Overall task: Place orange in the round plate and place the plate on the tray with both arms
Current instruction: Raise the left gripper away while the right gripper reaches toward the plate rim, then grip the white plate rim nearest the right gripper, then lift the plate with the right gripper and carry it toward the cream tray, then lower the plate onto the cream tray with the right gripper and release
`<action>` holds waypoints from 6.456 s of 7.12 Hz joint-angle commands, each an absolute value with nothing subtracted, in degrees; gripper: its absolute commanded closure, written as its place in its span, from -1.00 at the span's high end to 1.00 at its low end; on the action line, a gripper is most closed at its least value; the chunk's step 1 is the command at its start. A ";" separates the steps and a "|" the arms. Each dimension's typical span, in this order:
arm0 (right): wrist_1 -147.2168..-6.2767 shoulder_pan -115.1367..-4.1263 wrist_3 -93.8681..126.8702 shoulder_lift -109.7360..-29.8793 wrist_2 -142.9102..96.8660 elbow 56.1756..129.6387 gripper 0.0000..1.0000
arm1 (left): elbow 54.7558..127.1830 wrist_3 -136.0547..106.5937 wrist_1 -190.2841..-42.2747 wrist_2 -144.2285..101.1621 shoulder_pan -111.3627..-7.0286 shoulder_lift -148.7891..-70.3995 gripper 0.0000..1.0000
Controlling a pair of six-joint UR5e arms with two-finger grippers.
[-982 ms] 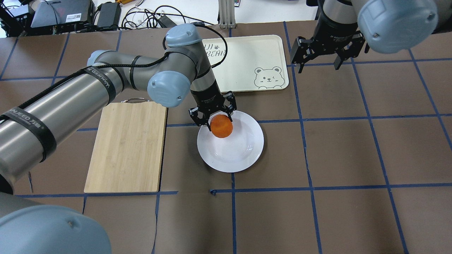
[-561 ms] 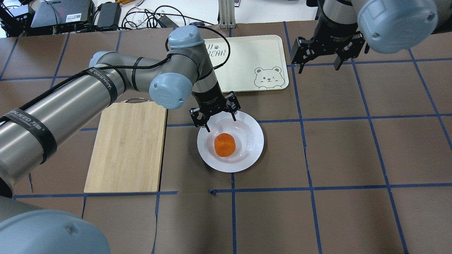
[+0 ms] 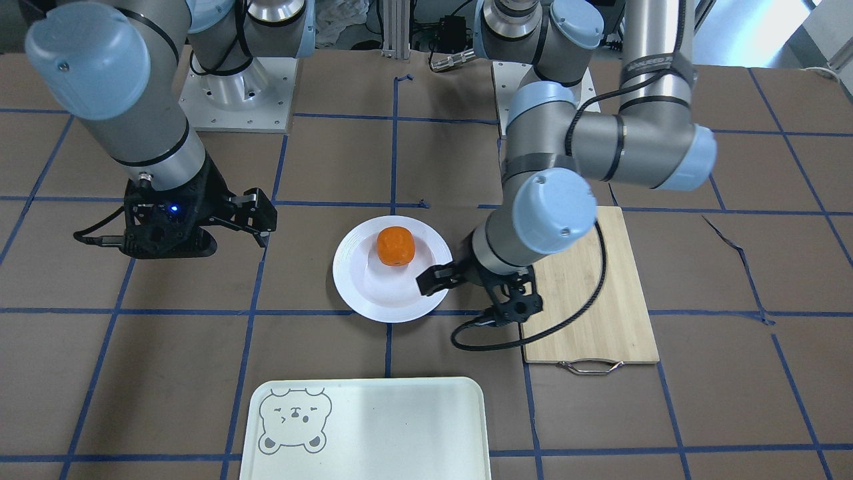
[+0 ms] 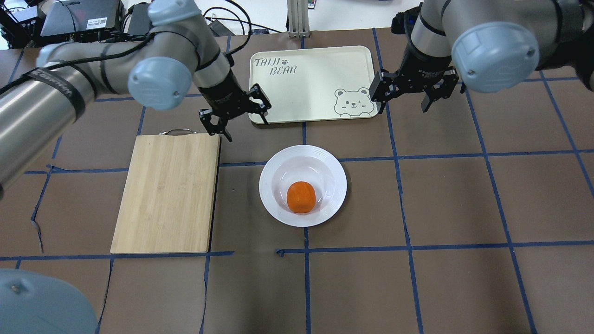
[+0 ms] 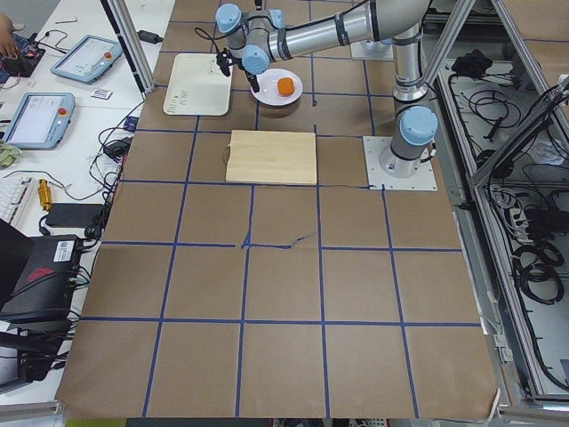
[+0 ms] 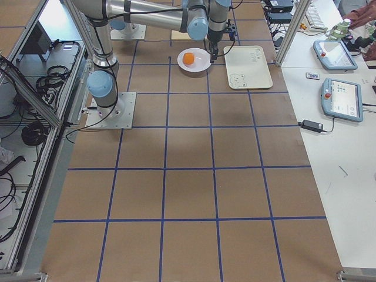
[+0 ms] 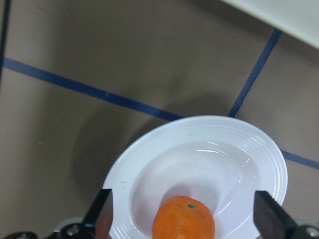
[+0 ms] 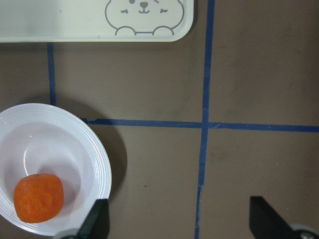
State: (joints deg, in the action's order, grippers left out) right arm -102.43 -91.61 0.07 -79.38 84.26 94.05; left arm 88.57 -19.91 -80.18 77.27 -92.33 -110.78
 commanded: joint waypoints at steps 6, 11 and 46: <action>-144.64 -92.11 11.68 -73.39 65.04 123.81 1.00 | 87.71 -6.50 -84.99 88.68 -89.11 -93.09 1.00; -147.57 -93.16 17.66 -70.66 63.02 124.01 0.91 | 90.08 -4.83 -83.77 93.83 -89.73 -90.85 1.00; -157.41 -86.57 12.10 -46.05 45.17 82.27 0.89 | 88.42 -5.62 -86.84 94.39 -92.64 -89.30 1.00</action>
